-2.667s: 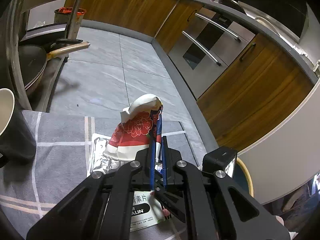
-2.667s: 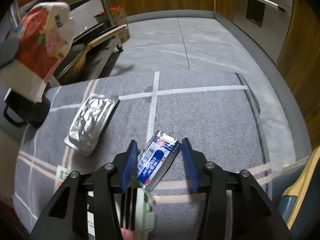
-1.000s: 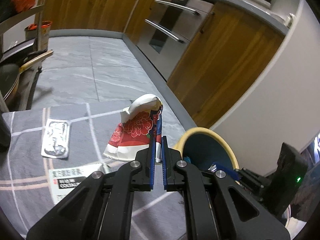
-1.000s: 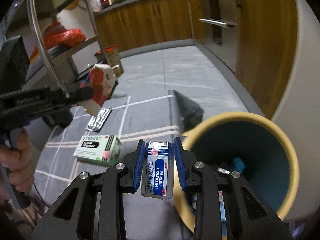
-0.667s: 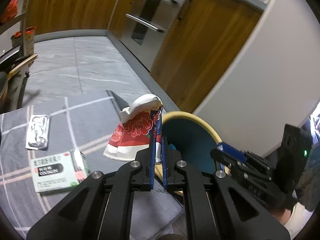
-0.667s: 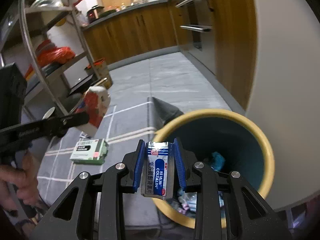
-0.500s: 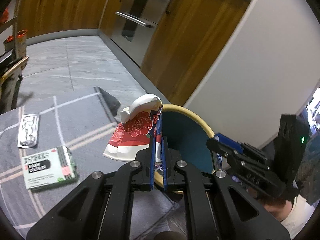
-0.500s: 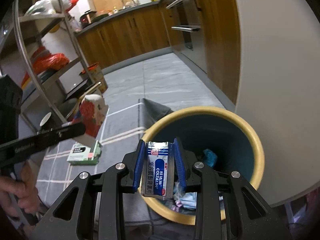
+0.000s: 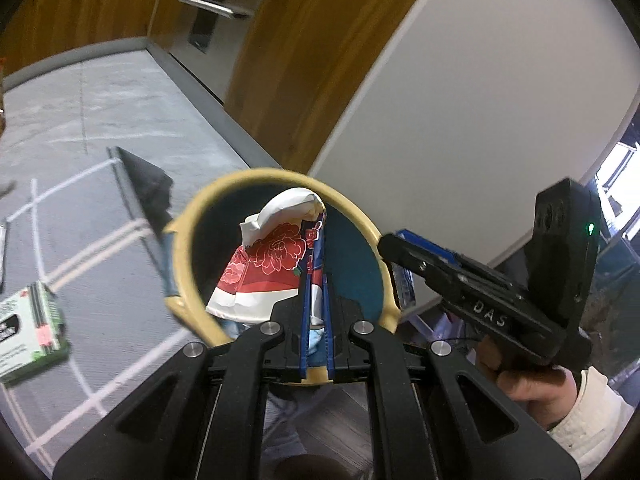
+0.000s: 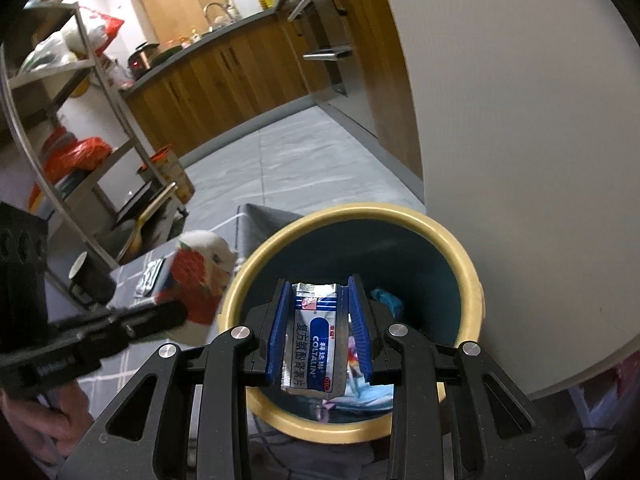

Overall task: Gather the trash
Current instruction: 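Open both tools to drop the wrapper and packet into the bin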

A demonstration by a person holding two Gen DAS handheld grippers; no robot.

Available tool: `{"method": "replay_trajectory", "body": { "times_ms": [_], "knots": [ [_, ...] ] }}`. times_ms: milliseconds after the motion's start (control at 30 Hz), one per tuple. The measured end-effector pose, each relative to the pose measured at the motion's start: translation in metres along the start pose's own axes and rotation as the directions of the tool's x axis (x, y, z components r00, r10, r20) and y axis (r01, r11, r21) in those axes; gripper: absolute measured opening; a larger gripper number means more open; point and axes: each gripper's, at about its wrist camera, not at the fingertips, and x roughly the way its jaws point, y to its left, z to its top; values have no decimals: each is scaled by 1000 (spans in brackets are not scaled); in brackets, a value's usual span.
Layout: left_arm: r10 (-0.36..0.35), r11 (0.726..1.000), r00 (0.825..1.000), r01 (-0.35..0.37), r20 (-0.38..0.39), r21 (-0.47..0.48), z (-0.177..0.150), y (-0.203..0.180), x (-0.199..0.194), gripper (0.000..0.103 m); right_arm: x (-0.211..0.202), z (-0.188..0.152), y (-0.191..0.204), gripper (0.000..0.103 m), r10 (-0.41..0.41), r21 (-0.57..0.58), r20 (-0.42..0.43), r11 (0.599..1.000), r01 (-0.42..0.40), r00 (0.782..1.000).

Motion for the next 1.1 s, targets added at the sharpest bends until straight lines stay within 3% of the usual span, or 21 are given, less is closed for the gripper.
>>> {"method": "replay_trajectory", "body": {
  "times_ms": [133, 400, 467, 500, 600, 1100],
  "knots": [
    [-31, 1000, 999, 31, -45, -5, -4, -1, 18, 5, 1, -1, -10, 31, 9, 33, -2, 999, -9, 1000],
    [-13, 1000, 993, 13, -119, 0, -8, 0, 46, 5, 6, -1, -13, 31, 11, 56, -11, 998, -10, 1000],
    [-3, 1000, 991, 3, -133, -2, -10, 3, 50, 9, 7, -2, -14, 31, 11, 61, -14, 998, -11, 1000],
    [0, 1000, 991, 0, -136, 0, -11, 3, 50, 15, 7, -2, -14, 31, 12, 63, -16, 998, -11, 1000],
    [4, 1000, 992, -3, -126, 10, -11, 4, 48, 31, 9, -2, -13, 31, 15, 59, -23, 998, -13, 1000],
    [80, 997, 996, -81, -39, -9, -12, 34, -2, 48, 37, -6, -2, 32, 1, 46, -77, 999, 3, 997]
  ]
}}
